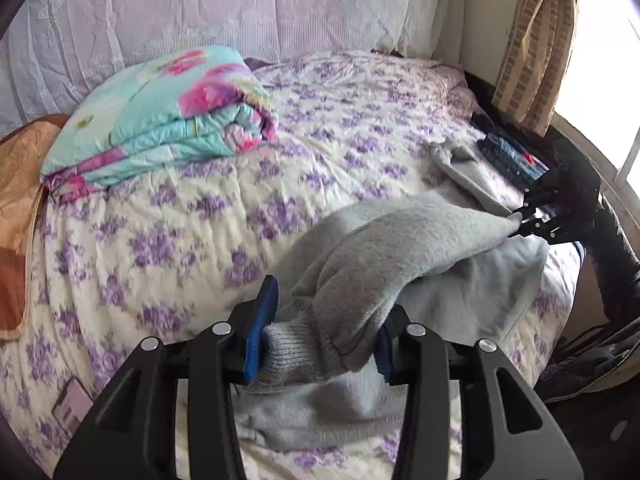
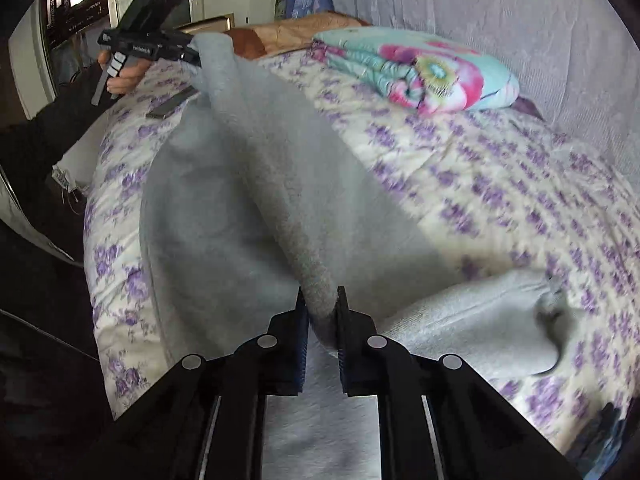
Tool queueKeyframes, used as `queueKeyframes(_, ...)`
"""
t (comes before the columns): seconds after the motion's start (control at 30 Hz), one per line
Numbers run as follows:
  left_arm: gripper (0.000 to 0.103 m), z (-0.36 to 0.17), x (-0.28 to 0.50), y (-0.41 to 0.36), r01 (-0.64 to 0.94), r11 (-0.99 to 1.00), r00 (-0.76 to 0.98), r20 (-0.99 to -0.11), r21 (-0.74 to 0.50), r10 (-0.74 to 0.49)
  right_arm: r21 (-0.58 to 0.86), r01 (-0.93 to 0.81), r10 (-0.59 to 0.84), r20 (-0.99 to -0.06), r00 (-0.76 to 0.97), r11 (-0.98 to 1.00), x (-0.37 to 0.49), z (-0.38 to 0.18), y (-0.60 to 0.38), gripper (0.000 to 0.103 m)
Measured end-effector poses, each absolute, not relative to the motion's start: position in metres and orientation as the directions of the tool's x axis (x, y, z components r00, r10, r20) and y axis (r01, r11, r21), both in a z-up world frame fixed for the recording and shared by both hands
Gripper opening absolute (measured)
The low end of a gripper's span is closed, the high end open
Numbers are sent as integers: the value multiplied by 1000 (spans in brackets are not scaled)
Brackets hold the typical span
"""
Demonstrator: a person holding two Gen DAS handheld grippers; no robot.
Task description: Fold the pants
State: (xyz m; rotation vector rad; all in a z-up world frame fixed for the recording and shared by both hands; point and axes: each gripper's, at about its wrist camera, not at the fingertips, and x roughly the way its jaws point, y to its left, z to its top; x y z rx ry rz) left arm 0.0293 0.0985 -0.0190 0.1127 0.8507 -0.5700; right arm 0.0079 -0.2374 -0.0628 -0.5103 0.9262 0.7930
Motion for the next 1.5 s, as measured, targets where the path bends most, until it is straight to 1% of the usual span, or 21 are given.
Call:
queueKeyframes(0.07,42,-32,19,100,501,854,505,-753,-142,-421,-63,-768,366,-853,373,637,-4,-79,-233,13)
queueKeyframes(0.17,44,-40,7,106,460,874,511,-758,-156,-405,-35,-739,391,-832,394,673,-7,-77,-238,13)
queueKeyframes(0.4,45,-12,-10,113,441,885,557,-729,-146,-398,-70,-754,430,-785,446,653,-36,-35,-240,13)
queueKeyframes(0.5,48,-4,-17,118,449,882,566,-718,-144,-406,-69,-763,436,-786,438,643,-47,-35,-236,14)
queueKeyframes(0.57,52,-10,-22,121,453,881,560,-727,-134,-398,-52,-757,430,-797,424,651,-51,-50,-231,21)
queueKeyframes(0.6,55,-17,-24,122,452,882,551,-736,-134,-394,-29,-750,430,-805,410,661,-50,-61,-229,28)
queueKeyframes(0.63,58,-29,-25,123,444,887,538,-753,-129,-379,-7,-748,426,-818,386,664,-51,-75,-225,45)
queueKeyframes(0.67,61,-43,-25,123,433,894,516,-780,-119,-354,-8,-748,408,-835,371,663,-53,-89,-220,55)
queueKeyframes(0.73,63,-68,-26,121,414,905,462,-834,-98,-302,-69,-749,366,-841,399,659,-60,-103,-211,58)
queueKeyframes(0.83,70,-70,-34,125,380,921,430,-865,-87,-259,-40,-744,384,-837,389,667,-57,-88,-215,61)
queueKeyframes(0.9,86,-52,-41,136,342,933,430,-863,-117,-266,-50,-730,400,-810,429,682,-59,-66,-224,75)
queueKeyframes(0.93,91,-40,-48,144,326,935,448,-849,-138,-282,-70,-714,400,-789,467,697,-60,-52,-230,83)
queueKeyframes(1.0,98,-13,-62,158,304,936,508,-800,-179,-318,-90,-654,393,-734,553,751,-60,-22,-246,88)
queueKeyframes(1.07,99,10,-68,165,245,948,579,-753,-205,-313,-98,-528,327,-685,651,844,-49,3,-263,95)
queueKeyframes(1.13,99,29,-65,166,144,951,651,-698,-273,-300,-160,-316,138,-657,741,935,-26,15,-277,97)
queueKeyframes(1.2,99,39,-56,161,59,929,708,-641,-366,-297,-183,-127,-30,-671,741,975,5,15,-287,97)
queueKeyframes(1.27,99,35,-40,143,-26,925,714,-655,-379,-248,-163,0,-116,-706,699,987,40,3,-300,97)
queueKeyframes(1.33,98,19,-24,116,-81,941,688,-702,-328,-185,-150,72,-163,-771,616,986,71,-18,-303,97)
queueKeyframes(1.4,98,-8,-10,88,-85,970,612,-780,-229,-131,-142,118,-184,-808,560,983,92,-42,-302,97)
queueKeyframes(1.47,98,-48,1,67,-75,995,496,-868,-67,-21,-220,142,-262,-814,518,965,108,-64,-290,97)
queueKeyframes(1.5,99,-67,4,62,-71,997,453,-890,11,42,-259,135,-291,-810,508,956,116,-74,-285,97)
